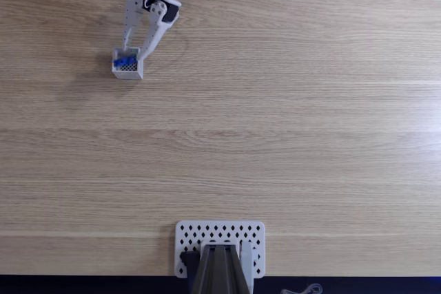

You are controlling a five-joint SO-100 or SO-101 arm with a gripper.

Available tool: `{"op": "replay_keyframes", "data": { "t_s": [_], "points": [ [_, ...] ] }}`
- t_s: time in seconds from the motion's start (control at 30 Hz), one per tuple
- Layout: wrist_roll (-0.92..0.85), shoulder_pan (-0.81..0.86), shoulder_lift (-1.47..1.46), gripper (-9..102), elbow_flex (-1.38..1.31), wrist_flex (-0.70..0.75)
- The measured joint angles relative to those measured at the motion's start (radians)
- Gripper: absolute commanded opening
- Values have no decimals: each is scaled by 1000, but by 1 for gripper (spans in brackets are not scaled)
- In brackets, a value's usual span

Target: Grasp a peg and put it in the crate.

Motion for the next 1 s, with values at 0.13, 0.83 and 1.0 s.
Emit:
{"op": "replay_keyframes", "data": {
  "t_s": [0.13, 0.83, 1.0],
  "points": [
    [0, 0, 0, 0, 0, 0],
    [476, 6, 459, -1, 129, 252],
    [730, -104, 723, -1, 167, 509]
  ]
}}
